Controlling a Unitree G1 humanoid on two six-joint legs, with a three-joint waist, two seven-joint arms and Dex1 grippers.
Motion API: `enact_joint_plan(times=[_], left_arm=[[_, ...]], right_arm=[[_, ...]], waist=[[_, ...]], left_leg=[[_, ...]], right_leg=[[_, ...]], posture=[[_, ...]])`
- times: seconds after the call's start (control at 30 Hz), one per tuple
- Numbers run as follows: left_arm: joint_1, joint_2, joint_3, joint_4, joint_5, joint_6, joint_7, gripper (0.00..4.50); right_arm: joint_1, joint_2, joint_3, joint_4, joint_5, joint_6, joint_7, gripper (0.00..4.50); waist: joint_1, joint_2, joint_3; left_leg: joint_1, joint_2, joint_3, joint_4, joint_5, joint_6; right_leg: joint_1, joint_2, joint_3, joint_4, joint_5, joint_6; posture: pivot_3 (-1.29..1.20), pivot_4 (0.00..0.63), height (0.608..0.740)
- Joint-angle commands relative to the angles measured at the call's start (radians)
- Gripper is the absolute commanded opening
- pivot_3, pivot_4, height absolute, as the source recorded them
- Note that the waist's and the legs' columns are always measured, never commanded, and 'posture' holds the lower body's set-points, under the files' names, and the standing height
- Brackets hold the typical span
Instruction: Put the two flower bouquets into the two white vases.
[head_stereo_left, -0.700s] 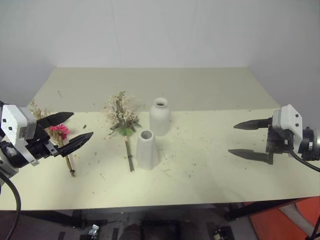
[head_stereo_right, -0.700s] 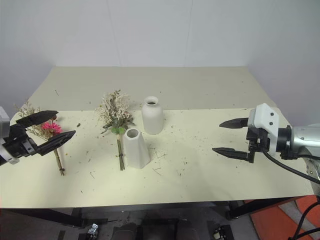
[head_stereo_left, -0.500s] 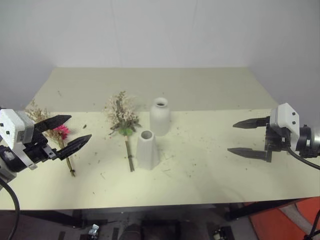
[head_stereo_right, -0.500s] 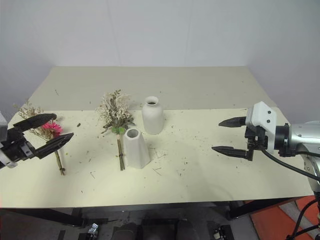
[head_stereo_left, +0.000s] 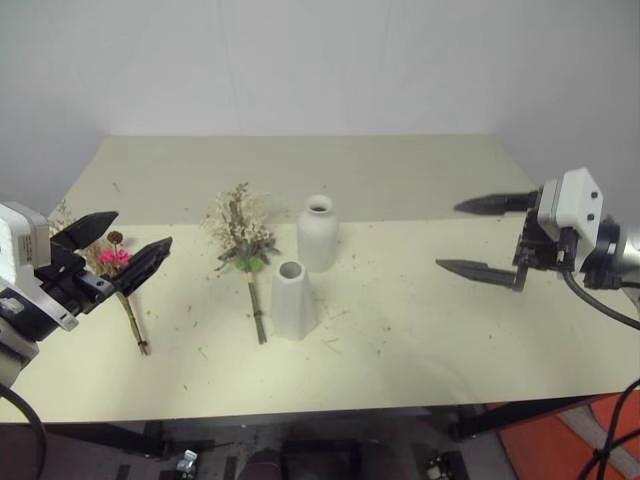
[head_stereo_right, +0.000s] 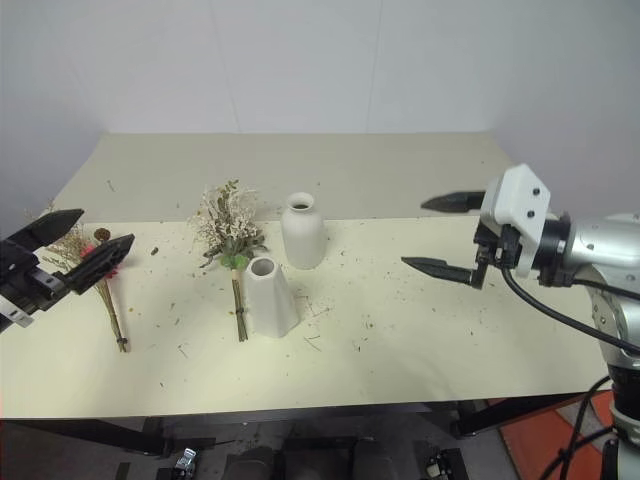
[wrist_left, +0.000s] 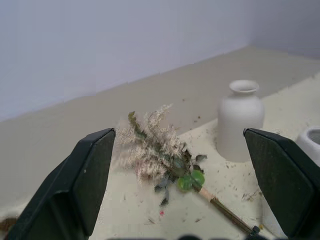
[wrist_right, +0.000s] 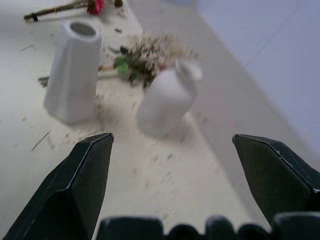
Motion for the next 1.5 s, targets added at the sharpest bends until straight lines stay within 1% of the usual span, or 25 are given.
enact_joint_plan(times=[0.03,0.07,0.13,0.2,0.23,0.27,0.33,0.47,0.53,0.67,0.73,0.87,1.0,1.1,1.2,1.3,1.4,1.5], left_arm=[[-0.046,0.098,-0.018,0.04,-0.111,0.249,0.22,4.46],[-0.101,0.129,-0.065,0.083,-0.127,0.352,0.312,4.46],[-0.235,0.132,-0.128,0.174,-0.161,0.511,0.482,4.46],[-0.407,0.053,-0.132,0.244,-0.104,0.667,0.622,4.46],[-0.456,0.037,-0.129,0.277,-0.086,0.704,0.681,4.46],[-0.486,0.029,-0.125,0.306,-0.083,0.722,0.728,4.46],[-0.519,0.023,-0.086,0.387,-0.105,0.724,0.787,4.46],[-0.519,0.033,-0.102,0.491,-0.107,0.724,0.817,4.46],[-0.538,0.014,-0.102,0.54,-0.075,0.724,0.85,4.46],[-0.57,-0.017,-0.114,0.602,-0.027,0.724,0.858,4.46],[-0.605,-0.041,-0.13,0.64,0.044,0.723,0.852,4.46],[-0.683,-0.072,-0.174,0.747,0.121,0.669,0.732,4.46],[-0.736,-0.083,-0.274,0.856,0.224,0.591,0.623,4.46],[-0.766,-0.09,-0.321,0.947,0.308,0.53,0.579,4.46],[-0.803,-0.101,-0.344,1.029,0.383,0.474,0.552,4.46],[-0.832,-0.112,-0.352,1.082,0.426,0.449,0.519,4.46],[-0.853,-0.128,-0.366,1.111,0.465,0.426,0.486,3.88],[-0.868,-0.144,-0.364,1.117,0.496,0.423,0.465,2.88]], right_arm=[[-0.054,-0.015,0.055,-0.038,-0.015,0.015,0.006,4.5],[-0.074,-0.013,0.079,-0.036,-0.025,0.014,0.012,4.5],[-0.102,-0.003,0.11,-0.022,-0.04,-0.003,0.02,4.5],[-0.139,0.02,0.146,-0.001,-0.048,-0.014,0.031,4.5],[-0.157,0.029,0.164,0.008,-0.057,-0.017,0.035,4.5],[-0.171,0.033,0.179,0.016,-0.068,-0.017,0.041,4.5],[-0.207,0.038,0.216,0.033,-0.088,-0.011,0.059,4.5],[-0.274,0.054,0.255,0.052,-0.097,-0.018,0.104,4.5],[-0.296,0.057,0.267,0.053,-0.101,-0.015,0.123,4.5],[-0.326,0.063,0.284,0.054,-0.114,-0.013,0.139,4.5],[-0.336,0.071,0.29,0.056,-0.122,-0.008,0.135,4.5],[-0.323,0.072,0.289,0.048,-0.13,0.001,0.135,4.5],[-0.304,0.058,0.294,0.048,-0.156,0.002,0.133,4.5],[-0.295,0.053,0.286,0.04,-0.162,0.009,0.132,4.5],[-0.292,0.046,0.272,0.024,-0.155,0.018,0.133,4.5],[-0.29,0.038,0.264,0.012,-0.15,0.027,0.132,4.5],[-0.284,0.028,0.257,0.001,-0.15,0.036,0.13,4.5],[-0.276,0.019,0.252,-0.002,-0.153,0.038,0.126,4.5]], waist=[[0.0,-0.001,0.0],[0.005,-0.001,0.0],[0.009,-0.001,0.0],[0.009,-0.001,0.0],[0.006,-0.002,0.001],[0.005,-0.002,0.0],[-0.004,-0.002,0.0],[-0.01,-0.002,0.001],[-0.006,-0.002,0.001],[0.005,-0.003,0.001],[0.009,-0.003,0.001],[0.013,-0.003,0.0],[0.01,-0.003,0.0],[0.006,-0.003,0.0],[0.001,-0.003,0.0],[0.002,-0.003,0.001],[0.004,-0.003,0.001],[0.004,-0.003,0.001]], left_leg=[[0.001,0.0,0.0,0.0,0.0,0.0],[0.001,0.0,0.0,0.0,0.0,0.0],[0.002,-0.001,0.0,0.0,0.0,0.0],[0.002,-0.002,-0.001,0.0,0.001,0.0],[0.002,-0.002,-0.001,0.0,0.001,0.0],[0.001,-0.003,-0.002,0.0,0.001,-0.001],[0.0,-0.003,-0.003,0.0,0.0,-0.002],[-0.001,-0.003,-0.002,-0.002,-0.002,-0.004],[-0.003,-0.003,-0.003,-0.002,-0.002,-0.005],[-0.002,-0.005,-0.003,-0.002,-0.001,-0.006],[-0.002,-0.005,-0.004,-0.002,-0.001,-0.006],[-0.002,-0.006,-0.005,-0.002,0.0,-0.007],[-0.003,-0.006,-0.005,-0.002,0.0,-0.008],[-0.003,-0.007,-0.006,-0.002,0.0,-0.008],[-0.003,-0.006,-0.006,-0.002,0.0,-0.008],[-0.003,-0.006,-0.006,-0.002,0.0,-0.008],[-0.003,-0.007,-0.006,-0.002,0.0,-0.008],[-0.003,-0.007,-0.006,-0.002,0.0,-0.008]], right_leg=[[0.001,0.0,0.0,0.0,-0.001,0.002],[0.001,0.0,0.0,0.0,-0.001,0.002],[0.002,0.0,0.0,0.001,-0.001,0.002],[0.002,0.0,-0.001,0.001,-0.001,0.003],[0.002,-0.001,-0.001,0.001,-0.001,0.003],[0.002,0.0,-0.001,0.0,0.0,0.002],[0.0,-0.001,-0.001,0.001,0.004,-0.005],[-0.003,-0.001,0.0,0.001,0.004,-0.006],[-0.004,-0.002,-0.001,0.001,0.004,-0.006],[-0.003,-0.003,-0.001,0.001,0.004,-0.006],[-0.002,-0.003,-0.002,0.001,0.004,-0.006],[-0.001,-0.004,-0.003,0.001,0.004,-0.006],[-0.002,-0.004,-0.003,0.0,0.004,-0.006],[-0.002,-0.004,-0.003,0.001,0.004,-0.006],[-0.002,-0.004,-0.003,0.001,0.004,-0.006],[-0.002,-0.004,-0.003,0.001,0.004,-0.006],[-0.002,-0.004,-0.003,0.001,0.005,-0.005],[-0.002,-0.005,-0.003,0.001,0.005,-0.005]], posture=[[0.0,0.15,0.74],[0.0,0.15,0.74],[0.0,0.15,0.74],[0.0,0.15,0.74],[0.0,0.15,0.74],[0.0,0.15,0.74],[0.0,0.15,0.74],[0.0,0.15,0.74],[0.0,0.15,0.74],[0.0,0.15,0.74],[0.0,0.15,0.74],[0.0,0.15,0.74],[0.0,0.15,0.74],[0.0,0.15,0.74],[0.0,0.15,0.74],[0.0,0.15,0.74],[0.0,0.15,0.74],[0.0,0.15,0.74]])
